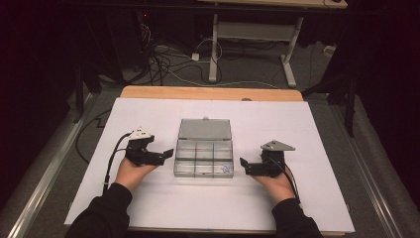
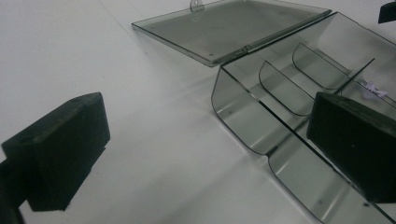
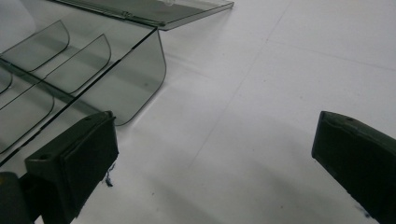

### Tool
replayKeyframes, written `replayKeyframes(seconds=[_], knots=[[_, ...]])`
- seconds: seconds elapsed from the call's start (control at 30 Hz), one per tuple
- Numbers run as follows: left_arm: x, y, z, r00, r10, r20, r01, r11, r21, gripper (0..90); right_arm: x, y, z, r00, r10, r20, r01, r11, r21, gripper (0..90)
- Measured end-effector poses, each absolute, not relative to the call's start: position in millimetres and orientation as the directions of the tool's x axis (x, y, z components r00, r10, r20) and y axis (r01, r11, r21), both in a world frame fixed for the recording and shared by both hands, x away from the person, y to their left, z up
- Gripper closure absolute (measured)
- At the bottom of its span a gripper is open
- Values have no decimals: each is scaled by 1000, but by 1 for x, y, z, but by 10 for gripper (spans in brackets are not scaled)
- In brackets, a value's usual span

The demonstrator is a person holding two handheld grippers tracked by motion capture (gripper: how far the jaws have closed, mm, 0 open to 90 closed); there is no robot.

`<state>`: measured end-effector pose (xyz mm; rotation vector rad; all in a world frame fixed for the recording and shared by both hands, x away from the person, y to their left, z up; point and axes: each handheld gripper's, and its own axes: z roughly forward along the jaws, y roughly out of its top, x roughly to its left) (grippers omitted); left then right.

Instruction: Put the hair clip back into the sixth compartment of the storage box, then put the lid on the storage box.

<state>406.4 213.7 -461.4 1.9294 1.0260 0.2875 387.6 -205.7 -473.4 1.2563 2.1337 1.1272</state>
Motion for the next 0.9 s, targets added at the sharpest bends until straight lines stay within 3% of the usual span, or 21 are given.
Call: replayKeyframes(seconds=[0.9], knots=[[451,202,-454,617,757,-216,563,-233,793,0,441,-193,-463,-470,881,60,557,244,794,22]])
